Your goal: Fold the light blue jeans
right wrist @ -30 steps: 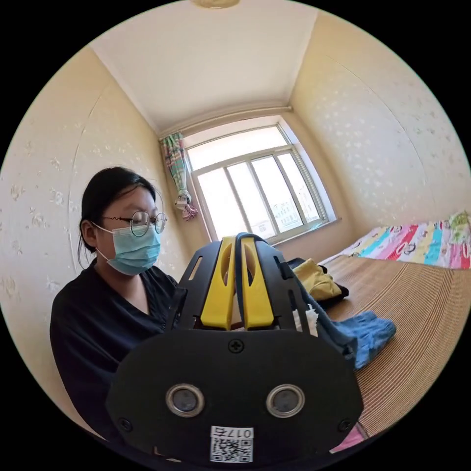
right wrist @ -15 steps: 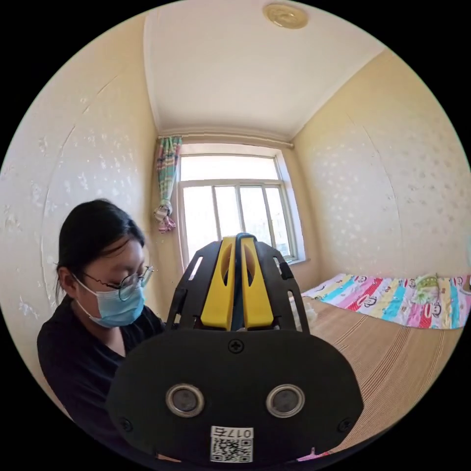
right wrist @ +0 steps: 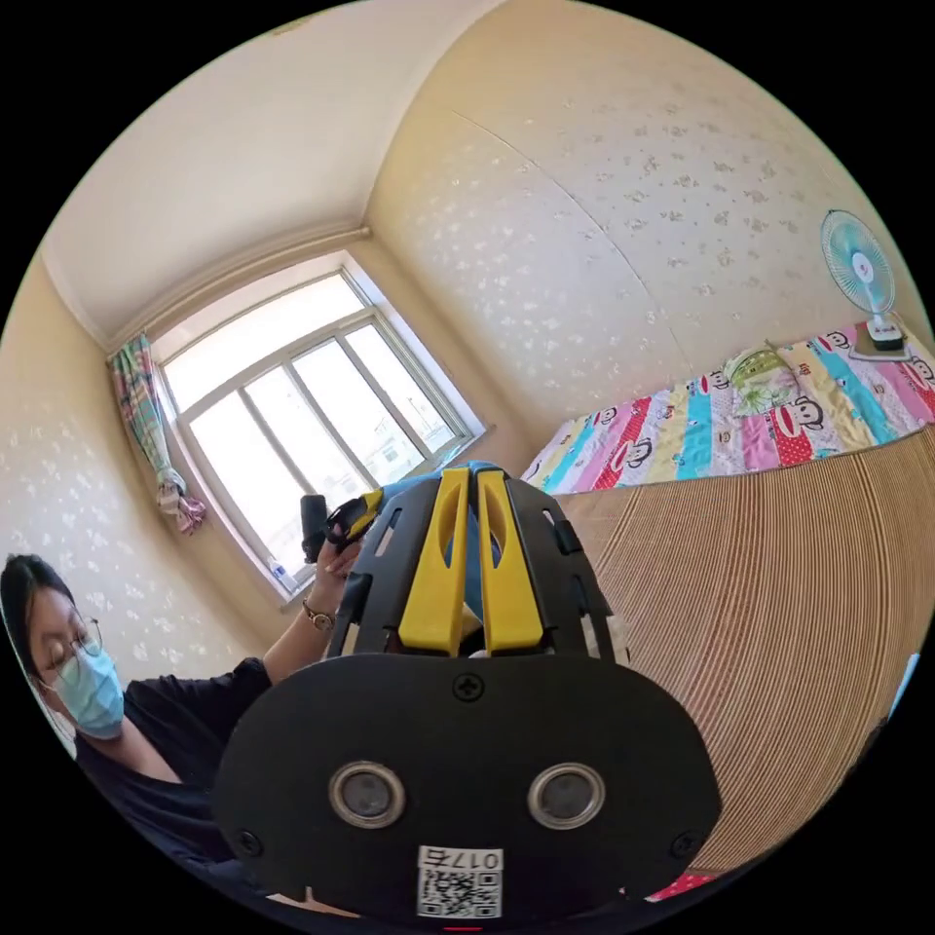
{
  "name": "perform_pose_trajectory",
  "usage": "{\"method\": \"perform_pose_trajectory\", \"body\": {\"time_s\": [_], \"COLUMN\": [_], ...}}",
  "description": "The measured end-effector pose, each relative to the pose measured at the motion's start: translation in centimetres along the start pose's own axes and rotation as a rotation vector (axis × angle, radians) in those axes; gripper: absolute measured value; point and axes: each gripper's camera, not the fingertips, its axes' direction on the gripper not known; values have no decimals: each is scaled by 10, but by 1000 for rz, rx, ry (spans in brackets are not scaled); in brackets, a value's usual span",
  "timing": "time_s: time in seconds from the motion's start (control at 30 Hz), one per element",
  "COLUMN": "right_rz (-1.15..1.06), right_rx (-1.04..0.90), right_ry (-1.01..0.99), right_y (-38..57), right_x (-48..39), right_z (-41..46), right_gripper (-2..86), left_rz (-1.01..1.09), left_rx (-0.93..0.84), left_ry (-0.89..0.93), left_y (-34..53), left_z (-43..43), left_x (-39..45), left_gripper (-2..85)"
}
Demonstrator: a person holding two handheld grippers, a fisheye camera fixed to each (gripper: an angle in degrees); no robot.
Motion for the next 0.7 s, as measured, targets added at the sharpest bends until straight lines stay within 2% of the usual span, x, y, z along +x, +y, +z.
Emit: {"method": "perform_pose_trajectory", "body": {"time_s": [0.13,0.27,0.33,0.47,0.53,0.7], "right_rz": [57,115,150,280,321,459], "right_rx": [-97,-229,-303,-613,-651,-525], "right_ry": [-63,-150,-127,-1,56,39], "right_y": [97,211,245,280,274,215], "right_x": [31,41,39,42,47,101], "right_z": [-3,-8,-4,26,26,11], "right_gripper": [18,20,23,39,56,109], "left_rz": [2,-114,-169,-306,-375,-542], "left_rx": [-172,-286,-338,-434,-404,-202], "left_ry": [62,159,168,52,5,-11], "left_y": [127,256,300,360,365,348], "left_z": [19,10,7,4,-6,-34], "left_x": [-4,-5,-3,-8,-15,-48], "left_gripper": [-8,-8,-7,3,20,87]}}
